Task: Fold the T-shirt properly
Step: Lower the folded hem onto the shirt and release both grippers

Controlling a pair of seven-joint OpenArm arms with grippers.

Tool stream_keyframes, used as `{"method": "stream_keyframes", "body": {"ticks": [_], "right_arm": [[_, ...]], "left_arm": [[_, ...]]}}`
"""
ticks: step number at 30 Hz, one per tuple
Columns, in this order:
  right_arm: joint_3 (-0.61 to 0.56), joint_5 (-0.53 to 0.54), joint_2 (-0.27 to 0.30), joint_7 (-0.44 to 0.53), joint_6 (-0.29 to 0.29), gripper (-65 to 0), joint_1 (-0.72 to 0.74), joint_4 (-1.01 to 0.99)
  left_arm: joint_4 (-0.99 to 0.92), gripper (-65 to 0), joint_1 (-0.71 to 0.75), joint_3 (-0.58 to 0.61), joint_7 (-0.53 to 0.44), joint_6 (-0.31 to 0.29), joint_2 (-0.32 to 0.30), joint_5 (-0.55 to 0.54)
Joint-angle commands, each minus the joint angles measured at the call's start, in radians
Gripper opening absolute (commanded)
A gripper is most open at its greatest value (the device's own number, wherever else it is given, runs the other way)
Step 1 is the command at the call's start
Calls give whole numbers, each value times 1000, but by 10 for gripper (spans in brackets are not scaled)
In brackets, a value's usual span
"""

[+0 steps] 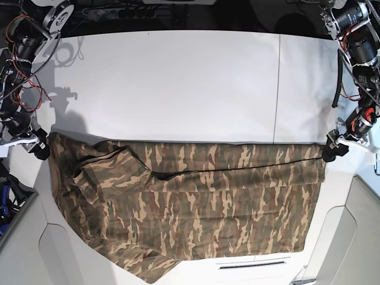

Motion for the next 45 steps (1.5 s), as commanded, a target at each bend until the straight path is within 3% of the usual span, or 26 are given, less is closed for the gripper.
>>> {"method": "stream_keyframes", "body": {"ticks": [1,8,15,17,20,22,23,26,30,38,45], "right_arm": [[-16,27,12,23,10,-335,23,7],[-152,28,7,107,9,-335,26,-50],[-182,8,-63,107,9,-348,40,-50],[-182,9,-76,107,9,-413,43,-50],[-182,8,-79,106,9,-562,54,-50],[-182,9,-78,107,10,-645,58,-50],[-182,9,-78,107,10,-650,58,-50],[-182,10,-78,99,15,-650,57,-50],[-180,27,-76,34,41,-650,55,-27],[-180,136,-16,-116,42,-650,0,97],[-179,207,2,-196,44,-650,-124,280]], "left_arm": [[5,-211,-19,1,-40,-12,-21,-14],[-32,-211,-25,73,-109,-11,26,55],[-32,-229,-25,153,-160,-11,47,119],[-32,-324,-28,153,-160,-11,47,119],[-32,-536,-45,153,-159,-11,47,119],[-32,-627,-58,153,-159,-12,47,119],[-32,-650,-63,153,-159,-12,45,118],[-31,-650,-79,153,-126,-16,37,118],[5,-650,-93,153,-50,-107,19,64],[169,-650,-48,129,160,-107,-17,-88],[341,-650,110,43,179,-107,-28,-135]]}}
